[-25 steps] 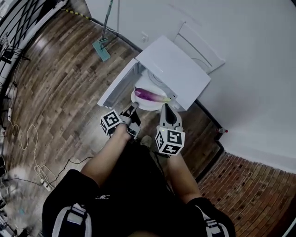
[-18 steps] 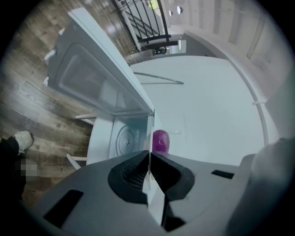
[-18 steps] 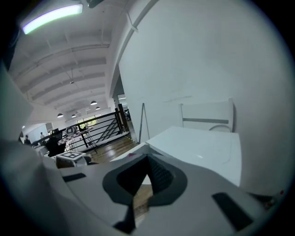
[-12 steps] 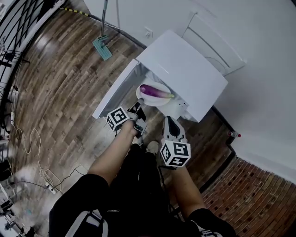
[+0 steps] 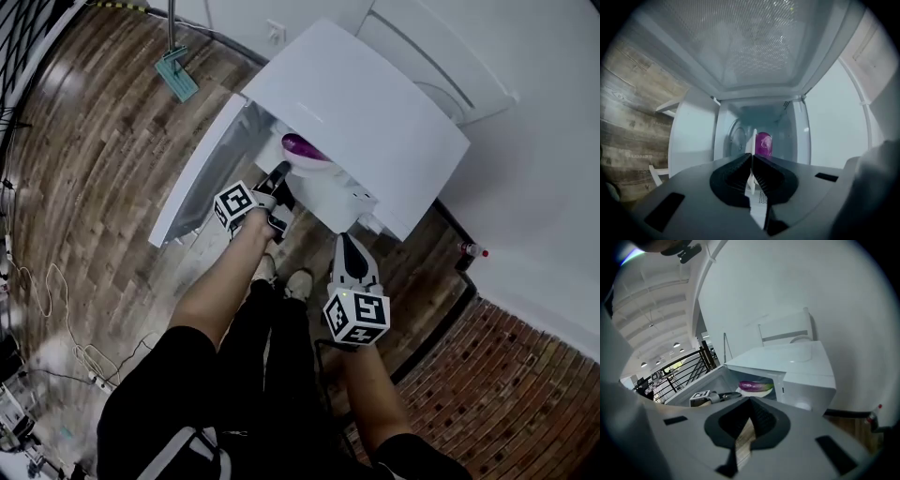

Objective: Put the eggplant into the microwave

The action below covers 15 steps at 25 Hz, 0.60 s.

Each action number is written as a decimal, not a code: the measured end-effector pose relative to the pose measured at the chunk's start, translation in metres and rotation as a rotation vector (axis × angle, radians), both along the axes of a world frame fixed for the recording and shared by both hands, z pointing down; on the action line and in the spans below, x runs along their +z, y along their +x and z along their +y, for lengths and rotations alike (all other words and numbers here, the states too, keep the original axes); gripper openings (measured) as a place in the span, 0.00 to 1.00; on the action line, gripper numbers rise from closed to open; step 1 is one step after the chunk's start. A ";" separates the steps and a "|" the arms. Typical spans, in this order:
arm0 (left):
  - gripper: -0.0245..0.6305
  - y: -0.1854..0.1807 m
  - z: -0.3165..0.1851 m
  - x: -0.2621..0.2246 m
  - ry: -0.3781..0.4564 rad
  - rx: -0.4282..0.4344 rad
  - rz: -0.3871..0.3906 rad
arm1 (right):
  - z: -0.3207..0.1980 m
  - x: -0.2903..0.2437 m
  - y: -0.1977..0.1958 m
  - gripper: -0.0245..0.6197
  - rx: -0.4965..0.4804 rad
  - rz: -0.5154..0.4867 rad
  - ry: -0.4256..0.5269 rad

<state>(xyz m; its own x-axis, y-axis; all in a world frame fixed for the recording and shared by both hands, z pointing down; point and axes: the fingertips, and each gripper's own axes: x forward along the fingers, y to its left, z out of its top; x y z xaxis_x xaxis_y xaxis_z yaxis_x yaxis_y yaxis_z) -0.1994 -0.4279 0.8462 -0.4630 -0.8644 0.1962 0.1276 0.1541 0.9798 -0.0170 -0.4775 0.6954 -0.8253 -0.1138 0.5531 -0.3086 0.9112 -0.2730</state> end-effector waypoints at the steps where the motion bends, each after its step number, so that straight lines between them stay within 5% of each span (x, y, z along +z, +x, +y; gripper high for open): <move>1: 0.06 -0.004 -0.005 0.006 -0.002 0.006 -0.005 | -0.002 0.003 0.003 0.05 0.004 0.008 0.003; 15: 0.06 -0.042 -0.064 0.039 -0.095 0.068 -0.062 | -0.023 0.026 0.040 0.05 0.122 0.104 -0.035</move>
